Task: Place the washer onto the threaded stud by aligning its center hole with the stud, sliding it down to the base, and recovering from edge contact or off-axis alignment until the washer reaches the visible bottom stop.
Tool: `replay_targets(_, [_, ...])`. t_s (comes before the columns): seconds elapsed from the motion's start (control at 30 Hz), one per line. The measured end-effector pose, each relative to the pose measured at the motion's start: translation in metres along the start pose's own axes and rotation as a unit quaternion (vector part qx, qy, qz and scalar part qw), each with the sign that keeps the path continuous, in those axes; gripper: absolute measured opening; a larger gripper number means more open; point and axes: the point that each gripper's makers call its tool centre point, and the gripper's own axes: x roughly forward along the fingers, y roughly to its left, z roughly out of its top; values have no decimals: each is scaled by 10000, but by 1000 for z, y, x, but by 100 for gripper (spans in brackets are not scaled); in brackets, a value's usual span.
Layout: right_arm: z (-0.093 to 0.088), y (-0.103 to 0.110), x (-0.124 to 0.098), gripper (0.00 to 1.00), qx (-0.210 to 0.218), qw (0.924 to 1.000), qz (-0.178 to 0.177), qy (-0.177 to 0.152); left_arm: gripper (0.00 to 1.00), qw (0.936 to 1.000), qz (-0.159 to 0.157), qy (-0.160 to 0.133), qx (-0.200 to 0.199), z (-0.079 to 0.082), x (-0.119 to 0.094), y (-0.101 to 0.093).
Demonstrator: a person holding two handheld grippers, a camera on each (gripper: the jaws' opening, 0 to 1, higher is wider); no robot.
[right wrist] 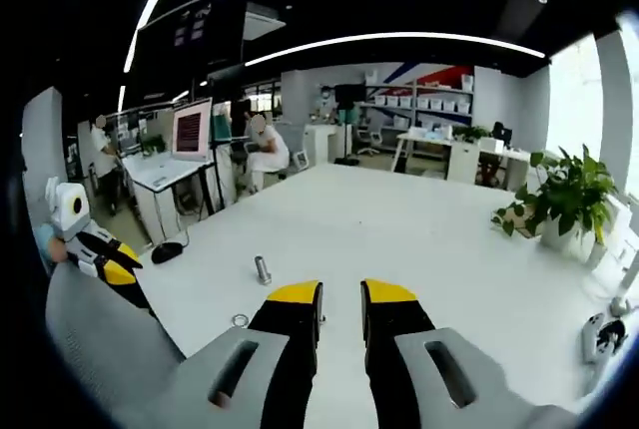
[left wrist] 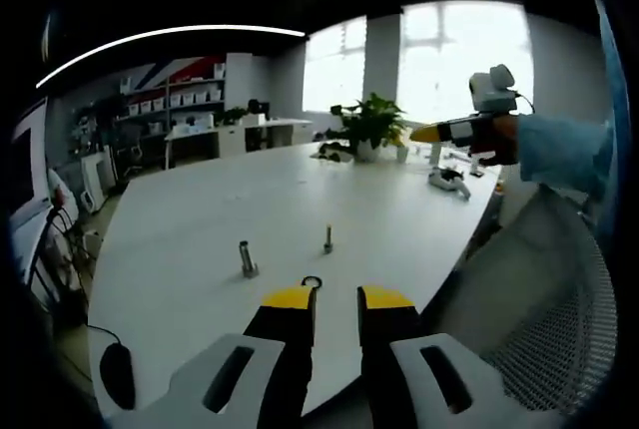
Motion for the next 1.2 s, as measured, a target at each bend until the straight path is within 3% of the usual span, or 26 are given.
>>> replay_targets(0.2, [-18,8,3,18,171,9994,299,67,14,9999,99,-57,-11,3,-1,2])
replay_targets(0.27, [-24,11,9,18,267,9984,479,95,14,9986,307,-421,15,16,-5,9])
replay_targets(0.3, [-27,13,11,18,317,9980,539,132,15,9985,347,-421,-43,17,-6,10])
replay_targets(0.43, [-27,22,21,18,351,9959,823,145,15,9990,383,-211,47,13,0,5])
replay_targets(0.57, [-34,34,34,18,380,9930,1097,201,15,9990,416,-121,-106,8,-1,11])
replay_targets(0.73, [-37,49,35,18,305,9902,1342,218,15,9990,423,38,-118,3,1,10])
replay_targets(0.87, [-37,54,25,17,354,9887,1443,194,18,9993,183,-80,-303,7,1,3])
replay_targets(0.93, [-42,59,13,17,119,9877,1535,287,19,9989,222,341,-228,-6,3,4])
replay_targets(0.97, [-44,60,8,17,39,9875,1545,314,19,9989,155,390,-186,-7,4,1])
replay_targets(1.07, [-56,58,-9,17,-212,9861,1546,576,23,9986,-381,245,-272,-1,4,-18])
replay_targets(1.17, [-62,58,-23,17,-112,9850,1579,691,26,9973,-236,564,-408,-10,2,-6])
replay_targets(1.2, [-61,59,-27,17,-86,9843,1620,693,25,9975,-227,509,-427,-6,3,-3])
